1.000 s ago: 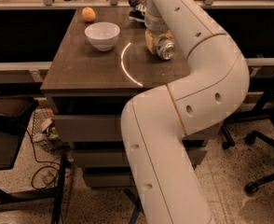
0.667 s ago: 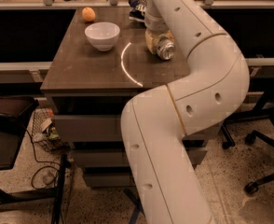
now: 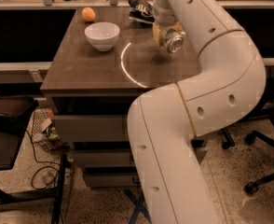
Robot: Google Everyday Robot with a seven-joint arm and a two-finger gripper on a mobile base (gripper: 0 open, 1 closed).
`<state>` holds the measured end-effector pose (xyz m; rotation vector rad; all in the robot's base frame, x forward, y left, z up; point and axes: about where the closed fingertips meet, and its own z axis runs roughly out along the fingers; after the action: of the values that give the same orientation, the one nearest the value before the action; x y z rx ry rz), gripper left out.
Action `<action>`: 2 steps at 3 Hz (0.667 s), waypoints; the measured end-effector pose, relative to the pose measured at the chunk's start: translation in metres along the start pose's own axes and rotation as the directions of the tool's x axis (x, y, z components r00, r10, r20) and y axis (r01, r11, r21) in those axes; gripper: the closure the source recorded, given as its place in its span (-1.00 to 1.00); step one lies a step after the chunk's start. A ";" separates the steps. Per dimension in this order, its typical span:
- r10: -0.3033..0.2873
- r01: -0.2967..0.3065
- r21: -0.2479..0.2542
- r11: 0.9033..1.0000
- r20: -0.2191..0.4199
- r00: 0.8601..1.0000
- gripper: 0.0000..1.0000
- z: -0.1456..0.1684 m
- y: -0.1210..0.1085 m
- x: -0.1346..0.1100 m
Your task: Place 7up can upright
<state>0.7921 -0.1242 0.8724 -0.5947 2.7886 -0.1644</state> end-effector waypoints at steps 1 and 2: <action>0.014 -0.014 0.030 0.999 0.018 1.000 1.00 -0.020 -0.012 0.004; 0.030 -0.031 0.055 0.998 0.019 0.999 1.00 -0.031 -0.020 0.008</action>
Offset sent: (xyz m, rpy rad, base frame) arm -0.0785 -0.0226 0.0180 -0.0593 -0.0450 -0.0738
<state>0.7829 -0.1438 0.9035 -0.5373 2.7642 -0.2278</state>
